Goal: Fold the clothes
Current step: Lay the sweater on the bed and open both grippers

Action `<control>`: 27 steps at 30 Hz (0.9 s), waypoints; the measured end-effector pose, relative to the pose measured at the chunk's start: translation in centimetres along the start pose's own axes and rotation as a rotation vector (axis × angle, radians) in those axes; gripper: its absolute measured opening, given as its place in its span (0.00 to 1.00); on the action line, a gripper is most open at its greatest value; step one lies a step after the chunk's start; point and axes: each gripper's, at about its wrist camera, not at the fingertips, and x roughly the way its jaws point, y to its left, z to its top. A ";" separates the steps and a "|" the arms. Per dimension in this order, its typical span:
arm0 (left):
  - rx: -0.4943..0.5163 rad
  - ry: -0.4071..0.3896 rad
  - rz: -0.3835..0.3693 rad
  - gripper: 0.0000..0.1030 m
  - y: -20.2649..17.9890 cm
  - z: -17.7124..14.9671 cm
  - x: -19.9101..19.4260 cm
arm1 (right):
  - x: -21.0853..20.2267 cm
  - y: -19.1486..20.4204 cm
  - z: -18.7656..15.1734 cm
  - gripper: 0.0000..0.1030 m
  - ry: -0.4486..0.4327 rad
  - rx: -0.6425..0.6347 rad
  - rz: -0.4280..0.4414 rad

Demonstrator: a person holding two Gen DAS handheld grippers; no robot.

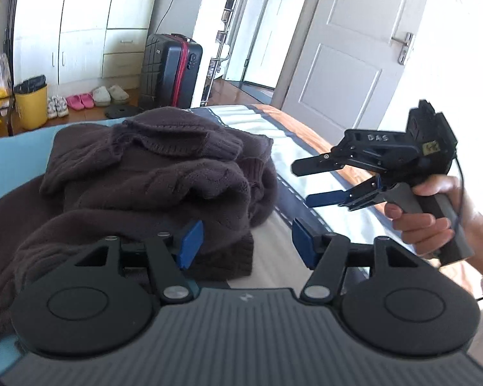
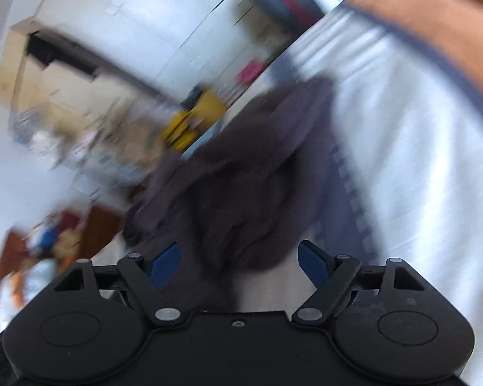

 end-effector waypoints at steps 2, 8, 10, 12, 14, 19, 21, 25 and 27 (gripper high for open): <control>-0.010 -0.015 0.031 0.59 0.6 -0.5 0.5 | 1.6 0.3 -0.3 0.82 0.043 -0.024 0.056; 0.012 0.001 0.140 0.59 2.9 -2.2 2.9 | 5.8 1.3 -0.9 0.82 0.052 -0.007 0.129; 0.048 0.014 0.150 0.59 2.1 -2.2 3.0 | 7.1 1.7 -1.6 0.82 0.063 -0.031 0.109; 0.078 0.037 0.164 0.62 1.0 -2.0 3.3 | 8.4 2.0 -2.5 0.68 0.071 -0.061 0.083; 0.122 0.059 0.179 0.66 0.0 -2.2 3.8 | 8.8 2.5 -3.5 0.41 0.055 -0.115 0.070; 0.203 0.006 0.189 0.66 -1.4 -2.8 3.5 | 6.5 5.7 -3.2 0.15 -0.006 -0.195 0.117; 0.186 -0.034 0.175 0.71 -1.6 -2.7 2.8 | 5.3 6.9 -2.9 0.11 -0.024 -0.200 0.171; 0.077 -0.119 0.171 0.85 -2.1 -2.0 1.5 | 3.5 9.7 -3.5 0.09 0.002 -0.248 0.252; 0.051 -0.131 0.171 0.89 -2.5 -1.5 1.7 | 3.2 11.2 -4.1 0.08 0.027 -0.291 0.276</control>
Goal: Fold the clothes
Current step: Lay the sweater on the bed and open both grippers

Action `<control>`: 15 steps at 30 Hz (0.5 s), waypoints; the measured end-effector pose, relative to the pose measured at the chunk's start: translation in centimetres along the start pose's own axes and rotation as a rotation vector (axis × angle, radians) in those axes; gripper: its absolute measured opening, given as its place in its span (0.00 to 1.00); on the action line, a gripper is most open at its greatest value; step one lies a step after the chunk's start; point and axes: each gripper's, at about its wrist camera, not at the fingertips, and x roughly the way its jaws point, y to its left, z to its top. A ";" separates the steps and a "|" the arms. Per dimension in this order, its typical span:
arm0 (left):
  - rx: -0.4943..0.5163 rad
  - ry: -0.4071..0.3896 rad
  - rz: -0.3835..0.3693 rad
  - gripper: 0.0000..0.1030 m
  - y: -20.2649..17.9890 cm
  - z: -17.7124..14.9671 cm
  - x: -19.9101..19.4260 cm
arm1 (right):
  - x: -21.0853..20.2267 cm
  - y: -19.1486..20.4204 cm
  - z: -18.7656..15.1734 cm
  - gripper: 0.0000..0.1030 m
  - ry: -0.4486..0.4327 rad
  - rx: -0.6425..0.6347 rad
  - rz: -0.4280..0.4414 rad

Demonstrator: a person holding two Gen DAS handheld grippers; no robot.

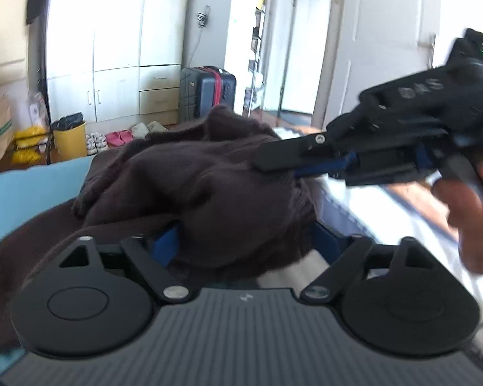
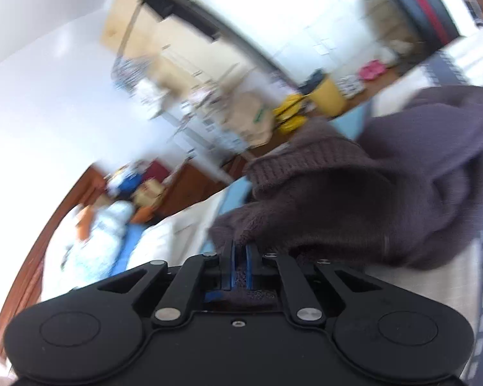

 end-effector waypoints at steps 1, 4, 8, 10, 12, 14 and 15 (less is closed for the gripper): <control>0.004 0.007 0.006 0.87 0.0 0.3 0.4 | 0.1 0.7 -0.1 0.08 0.013 -0.022 -0.006; -0.035 0.039 0.048 0.34 2.0 1.1 1.2 | 0.2 2.1 -0.4 0.07 0.041 -0.066 -0.021; -0.102 0.003 0.184 0.27 5.8 2.5 -0.5 | -2.0 1.9 -1.0 0.05 0.029 -0.030 0.003; -0.167 -0.050 0.260 0.27 8.0 3.7 -2.9 | -2.9 2.0 -1.5 0.10 0.038 -0.069 -0.028; -0.227 -0.104 0.317 0.27 10.3 4.7 -5.4 | -2.6 1.9 -2.0 0.10 0.072 -0.093 -0.084; -0.261 -0.157 0.390 0.27 13.0 5.7 -7.7 | -2.0 1.4 -2.5 0.10 0.104 -0.107 -0.138; -0.276 -0.179 0.432 0.27 14.4 6.0 -8.7 | -1.5 0.9 -2.7 0.10 0.114 -0.097 -0.162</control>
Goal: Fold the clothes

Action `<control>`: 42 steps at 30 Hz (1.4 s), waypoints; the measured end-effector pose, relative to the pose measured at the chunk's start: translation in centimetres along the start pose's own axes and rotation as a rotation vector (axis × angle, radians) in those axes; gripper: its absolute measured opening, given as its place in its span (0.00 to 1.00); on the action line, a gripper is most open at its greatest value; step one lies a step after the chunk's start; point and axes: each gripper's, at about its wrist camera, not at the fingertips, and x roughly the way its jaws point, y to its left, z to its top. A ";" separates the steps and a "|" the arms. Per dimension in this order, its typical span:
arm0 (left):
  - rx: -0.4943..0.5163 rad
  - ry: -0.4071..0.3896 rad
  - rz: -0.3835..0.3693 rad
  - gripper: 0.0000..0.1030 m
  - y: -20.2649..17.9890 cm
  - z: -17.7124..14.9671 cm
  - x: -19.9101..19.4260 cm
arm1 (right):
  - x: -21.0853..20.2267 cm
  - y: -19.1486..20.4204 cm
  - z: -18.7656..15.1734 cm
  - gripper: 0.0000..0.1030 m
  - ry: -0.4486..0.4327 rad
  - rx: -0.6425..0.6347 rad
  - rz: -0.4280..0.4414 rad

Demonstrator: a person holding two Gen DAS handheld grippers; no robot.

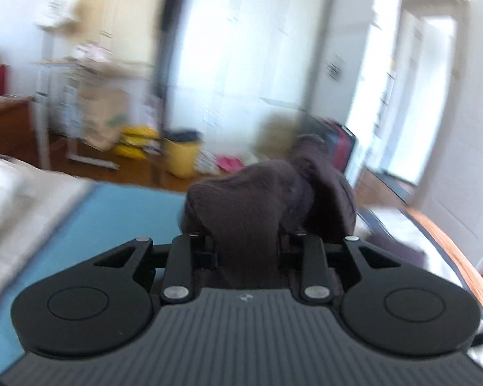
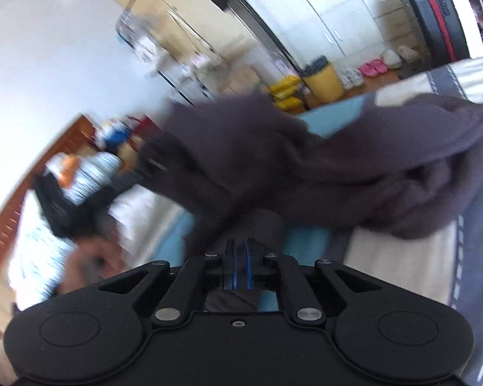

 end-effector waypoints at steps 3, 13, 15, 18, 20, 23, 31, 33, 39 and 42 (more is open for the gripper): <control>-0.083 -0.022 0.162 0.26 5.8 1.5 0.5 | 1.5 -1.8 -0.5 0.11 0.036 0.059 -0.067; -0.046 -0.088 0.323 0.07 11.5 2.8 -0.5 | 3.0 -4.5 -0.6 0.15 0.086 0.083 -0.196; -0.047 0.022 0.300 0.07 11.9 1.8 1.5 | 3.8 -4.1 -0.7 0.31 0.090 0.029 -0.245; -0.137 0.211 0.186 0.07 12.7 -0.2 4.5 | 4.3 -4.4 -0.5 0.41 0.078 0.024 -0.286; -0.153 0.277 0.114 0.07 11.9 -1.1 5.3 | 4.6 -5.3 -0.2 0.41 0.072 0.064 -0.298; -0.096 0.326 0.036 0.13 9.0 -1.8 5.7 | 4.1 -7.2 0.1 0.43 0.039 0.125 -0.326; 0.116 0.468 -0.221 0.46 -0.6 -5.3 6.1 | 1.8 -12.7 0.1 0.47 -0.096 0.362 -0.300; 0.140 0.535 -0.266 0.46 -2.2 -7.1 6.2 | 2.0 -13.1 -0.1 0.48 -0.097 0.386 -0.247; 0.106 0.632 -0.301 0.56 -1.6 -8.2 7.3 | 5.9 -7.1 -1.4 0.55 0.097 0.124 -0.102; 0.021 0.633 -0.285 0.56 -0.5 -8.0 8.0 | 8.4 -1.8 -4.0 0.81 0.177 -0.089 -0.089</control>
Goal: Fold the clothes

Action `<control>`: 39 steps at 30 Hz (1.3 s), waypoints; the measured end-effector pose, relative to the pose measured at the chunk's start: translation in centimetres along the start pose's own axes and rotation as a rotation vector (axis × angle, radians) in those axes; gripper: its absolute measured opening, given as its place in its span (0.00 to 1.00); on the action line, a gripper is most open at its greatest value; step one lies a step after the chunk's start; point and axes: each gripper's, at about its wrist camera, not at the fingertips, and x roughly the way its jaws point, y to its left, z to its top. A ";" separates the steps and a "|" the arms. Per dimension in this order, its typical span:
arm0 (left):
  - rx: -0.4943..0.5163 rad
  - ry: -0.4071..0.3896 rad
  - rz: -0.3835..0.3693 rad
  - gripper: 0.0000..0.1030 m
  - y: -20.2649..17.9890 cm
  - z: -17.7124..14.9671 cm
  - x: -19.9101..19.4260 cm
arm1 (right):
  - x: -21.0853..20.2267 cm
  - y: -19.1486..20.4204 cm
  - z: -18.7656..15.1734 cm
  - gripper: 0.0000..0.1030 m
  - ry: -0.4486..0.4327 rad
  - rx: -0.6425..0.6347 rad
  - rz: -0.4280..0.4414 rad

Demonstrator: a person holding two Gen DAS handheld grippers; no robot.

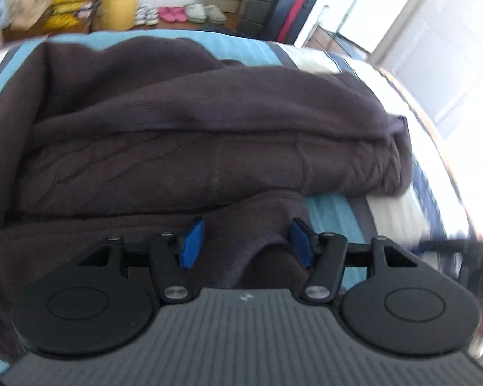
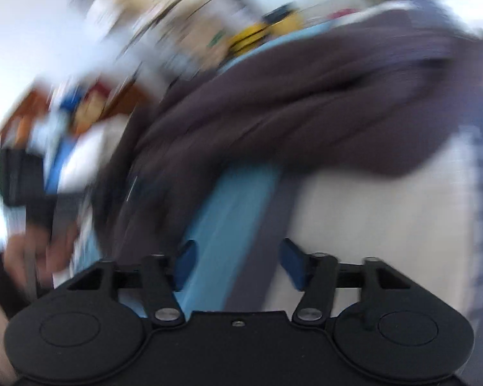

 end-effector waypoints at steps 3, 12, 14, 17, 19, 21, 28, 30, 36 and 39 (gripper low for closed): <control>-0.014 -0.028 0.025 0.56 0.4 0.3 -0.9 | 1.7 4.9 -2.0 0.85 0.013 -0.141 -0.031; -0.178 -0.157 0.064 0.62 4.9 -1.2 -7.8 | 3.6 9.9 -2.3 0.39 0.022 -0.254 -0.143; -0.190 -0.157 0.052 0.68 5.1 -2.0 -8.0 | 2.9 9.5 -1.7 0.21 0.004 -0.229 -0.164; -0.164 -0.151 0.062 0.69 4.7 -2.9 -7.9 | 0.9 9.3 -0.3 0.16 -0.084 -0.211 -0.217; -0.097 -0.173 0.065 0.69 3.7 -3.1 -8.1 | -0.9 9.5 0.8 0.15 -0.168 -0.187 -0.252; 0.000 -0.211 0.041 0.69 2.1 -3.2 -8.9 | -2.8 9.7 1.7 0.14 -0.253 -0.156 -0.281; 0.372 -0.207 -0.060 0.84 -3.8 -5.3 -9.0 | -7.8 10.4 2.1 0.14 -0.396 -0.096 -0.273; 0.525 -0.193 0.076 0.84 -5.8 -6.6 -7.4 | -8.3 11.0 2.0 0.14 -0.404 -0.124 -0.270; 0.658 -0.262 0.431 0.43 -7.8 -7.7 -3.1 | -7.9 11.6 1.3 0.14 -0.357 -0.126 -0.224; 0.549 -0.302 0.386 0.15 -7.0 -6.6 -4.6 | -7.0 11.1 0.1 0.17 -0.302 -0.117 -0.237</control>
